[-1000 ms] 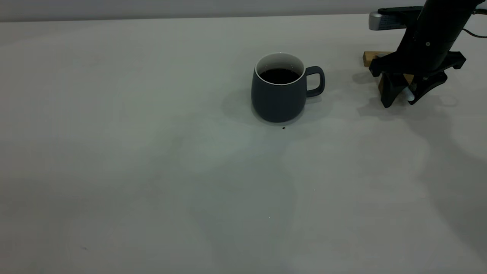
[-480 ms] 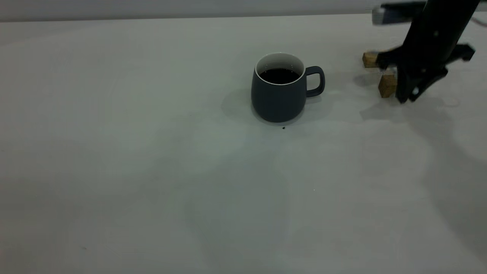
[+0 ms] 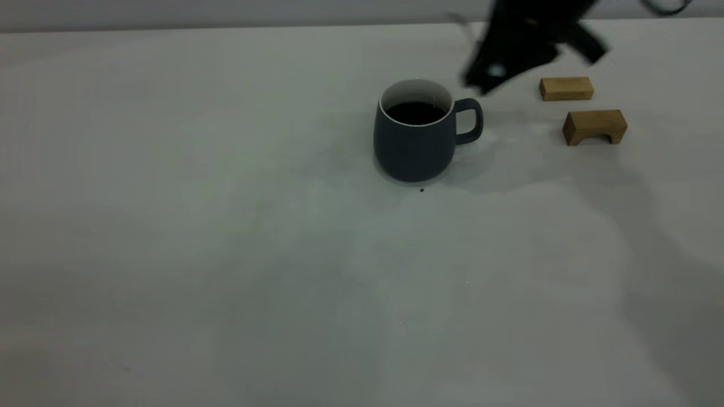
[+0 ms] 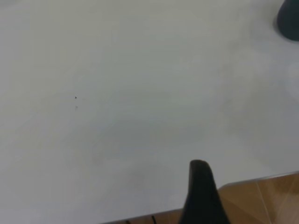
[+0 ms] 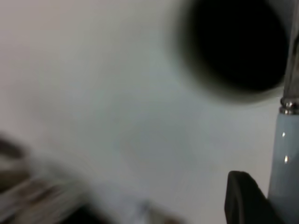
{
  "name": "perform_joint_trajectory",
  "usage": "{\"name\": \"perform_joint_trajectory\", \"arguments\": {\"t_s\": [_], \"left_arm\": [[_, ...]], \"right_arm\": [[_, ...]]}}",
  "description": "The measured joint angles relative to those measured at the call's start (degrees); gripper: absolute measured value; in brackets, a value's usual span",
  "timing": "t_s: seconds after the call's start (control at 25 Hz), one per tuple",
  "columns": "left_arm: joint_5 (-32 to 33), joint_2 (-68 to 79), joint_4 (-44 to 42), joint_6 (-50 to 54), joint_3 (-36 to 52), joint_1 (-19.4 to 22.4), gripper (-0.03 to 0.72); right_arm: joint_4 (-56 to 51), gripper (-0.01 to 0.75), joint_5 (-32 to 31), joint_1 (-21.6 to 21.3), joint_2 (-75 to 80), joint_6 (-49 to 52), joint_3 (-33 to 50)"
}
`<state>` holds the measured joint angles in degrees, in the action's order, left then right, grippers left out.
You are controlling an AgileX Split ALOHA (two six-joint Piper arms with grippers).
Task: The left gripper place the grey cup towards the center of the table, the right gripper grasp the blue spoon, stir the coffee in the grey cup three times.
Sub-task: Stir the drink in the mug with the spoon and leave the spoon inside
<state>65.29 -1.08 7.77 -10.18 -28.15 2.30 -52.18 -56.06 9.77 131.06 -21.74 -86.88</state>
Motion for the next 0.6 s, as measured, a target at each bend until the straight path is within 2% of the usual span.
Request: {"name": "perform_joint_trajectory", "arguments": {"t_s": [0.2,0.4,0.6], "left_arm": [[0.0,0.0,0.0,0.0,0.0,0.0,0.585],[0.0,0.0,0.0,0.0,0.0,0.0,0.585],[0.0,0.0,0.0,0.0,0.0,0.0,0.585]], "right_arm": [[-14.1,0.129,-8.4,0.1,2.2,-0.9,0.0],[-25.9,0.129,-10.4,0.0,2.3,0.6,0.0],[-36.3,0.129,-10.5,0.0,2.3,18.8,0.0]]}}
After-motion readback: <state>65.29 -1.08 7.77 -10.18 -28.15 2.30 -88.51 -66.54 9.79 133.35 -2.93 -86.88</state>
